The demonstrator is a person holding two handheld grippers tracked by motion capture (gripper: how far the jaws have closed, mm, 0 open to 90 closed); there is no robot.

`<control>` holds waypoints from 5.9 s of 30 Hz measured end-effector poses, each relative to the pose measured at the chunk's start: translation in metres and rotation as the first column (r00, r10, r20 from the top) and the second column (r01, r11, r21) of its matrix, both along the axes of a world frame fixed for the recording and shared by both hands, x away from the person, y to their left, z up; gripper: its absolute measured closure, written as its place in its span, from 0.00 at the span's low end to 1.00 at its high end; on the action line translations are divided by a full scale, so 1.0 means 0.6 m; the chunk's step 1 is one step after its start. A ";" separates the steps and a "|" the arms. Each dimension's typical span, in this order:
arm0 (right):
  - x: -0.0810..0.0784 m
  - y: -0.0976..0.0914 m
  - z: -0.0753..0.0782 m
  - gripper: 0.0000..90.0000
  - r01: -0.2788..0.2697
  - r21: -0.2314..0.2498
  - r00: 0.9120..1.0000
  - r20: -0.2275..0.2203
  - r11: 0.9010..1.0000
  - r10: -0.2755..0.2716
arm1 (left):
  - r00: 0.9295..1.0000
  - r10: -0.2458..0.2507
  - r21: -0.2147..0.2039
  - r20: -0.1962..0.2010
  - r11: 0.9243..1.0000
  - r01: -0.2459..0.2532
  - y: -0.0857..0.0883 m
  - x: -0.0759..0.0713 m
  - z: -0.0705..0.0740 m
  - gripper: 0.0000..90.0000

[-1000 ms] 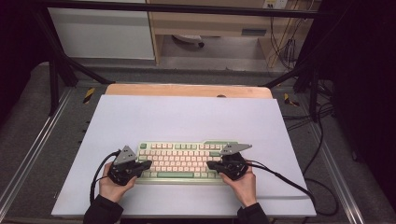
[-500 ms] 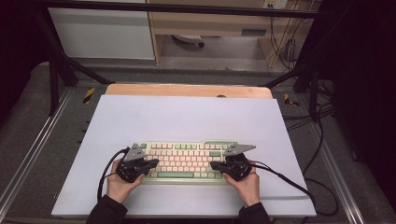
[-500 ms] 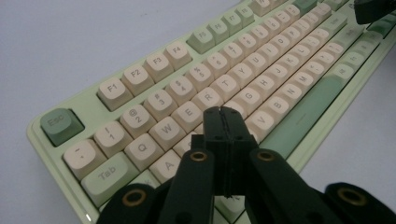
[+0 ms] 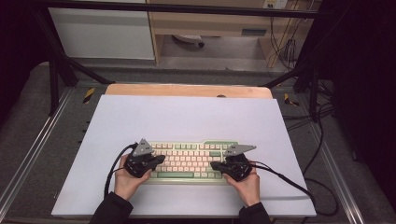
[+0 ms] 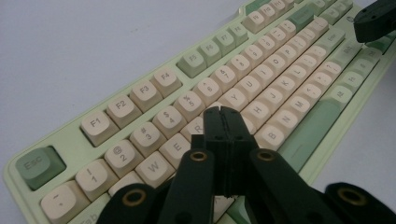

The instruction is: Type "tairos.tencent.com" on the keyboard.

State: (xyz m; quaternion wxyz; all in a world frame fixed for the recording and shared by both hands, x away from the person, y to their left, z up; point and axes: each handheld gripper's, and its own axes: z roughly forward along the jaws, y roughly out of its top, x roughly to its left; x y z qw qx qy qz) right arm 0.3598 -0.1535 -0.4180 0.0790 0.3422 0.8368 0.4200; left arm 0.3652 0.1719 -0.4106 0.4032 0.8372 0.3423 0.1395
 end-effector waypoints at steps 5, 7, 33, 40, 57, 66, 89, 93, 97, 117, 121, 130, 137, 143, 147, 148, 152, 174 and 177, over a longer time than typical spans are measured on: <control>0.000 0.000 0.000 1.00 0.001 0.001 1.000 -0.001 1.000 -0.001 | 1.000 -0.002 0.004 -0.004 1.000 0.002 -0.012 0.008 -0.001 1.00; 0.000 0.000 0.000 1.00 -0.001 0.000 1.000 -0.001 1.000 0.001 | 1.000 -0.004 0.006 -0.006 1.000 0.004 -0.016 0.010 -0.002 1.00; 0.001 0.000 0.000 1.00 -0.002 0.004 1.000 0.000 1.000 0.002 | 1.000 -0.001 0.024 -0.022 1.000 0.002 -0.044 0.030 -0.031 1.00; 0.000 -0.001 0.001 1.00 -0.002 0.008 1.000 0.001 1.000 0.002 | 1.000 -0.009 0.017 -0.015 1.000 0.009 -0.040 0.024 -0.027 1.00; 0.000 -0.001 -0.001 1.00 -0.009 -0.002 1.000 0.003 1.000 0.009 | 1.000 -0.006 0.007 -0.004 1.000 0.006 -0.015 0.004 -0.016 1.00; -0.001 0.000 -0.002 1.00 -0.009 -0.001 1.000 0.001 1.000 0.009 | 1.000 0.012 0.000 -0.004 1.000 -0.012 0.000 0.006 -0.013 1.00; -0.001 0.000 -0.003 1.00 -0.010 -0.001 1.000 -0.003 1.000 0.010 | 0.997 0.071 0.017 -0.010 0.997 -0.070 0.013 0.024 -0.027 1.00; -0.001 0.000 -0.003 1.00 -0.010 -0.001 1.000 -0.003 1.000 0.010 | 0.998 0.066 0.025 -0.012 0.998 -0.066 0.013 0.025 -0.030 1.00; -0.001 0.000 -0.002 1.00 -0.011 0.001 1.000 0.000 1.000 0.011 | 0.998 0.063 0.023 -0.013 0.998 -0.063 0.013 0.025 -0.031 1.00; -0.003 0.003 0.000 1.00 -0.014 0.024 1.000 -0.002 1.000 0.014 | 0.999 0.052 -0.013 -0.002 0.999 -0.052 0.038 0.004 -0.013 1.00; -0.004 0.004 0.002 1.00 -0.018 0.028 1.000 -0.008 0.999 0.018 | 0.999 0.046 -0.016 0.000 0.999 -0.046 0.043 -0.002 -0.011 1.00; -0.005 0.023 0.004 1.00 -0.039 0.032 0.999 -0.002 0.999 0.039 | 0.999 0.042 -0.028 -0.001 0.999 -0.042 0.058 -0.016 -0.012 1.00; -0.005 0.038 0.007 1.00 -0.054 0.027 0.999 -0.001 0.998 0.054 | 0.998 0.056 -0.044 0.007 0.997 -0.055 0.081 -0.033 -0.009 1.00; -0.003 0.052 0.006 1.00 -0.066 0.021 0.998 0.001 0.998 0.066 | 0.999 0.053 -0.042 0.003 0.998 -0.053 0.088 -0.037 -0.013 1.00; 0.000 0.062 0.006 1.00 -0.076 0.019 0.997 -0.002 0.997 0.076 | 0.998 0.061 -0.044 0.000 0.997 -0.061 0.095 -0.038 -0.016 1.00; 0.000 0.064 0.007 1.00 -0.077 0.020 0.997 -0.002 0.997 0.077 | 0.998 0.062 -0.044 0.000 0.997 -0.062 0.097 -0.038 -0.016 1.00; 0.001 0.076 0.009 1.00 -0.088 0.024 0.996 -0.001 0.996 0.088 | 0.998 0.067 -0.052 -0.003 0.996 -0.067 0.100 -0.037 -0.016 1.00; 0.020 0.149 -0.007 1.00 -0.121 0.024 0.992 -0.018 0.992 0.122 | 0.998 0.065 -0.054 -0.004 0.996 -0.065 0.102 -0.036 -0.016 1.00; 0.021 0.157 -0.011 1.00 -0.124 0.010 0.992 -0.022 0.992 0.124 | 0.998 0.065 -0.054 -0.003 0.996 -0.065 0.102 -0.036 -0.016 1.00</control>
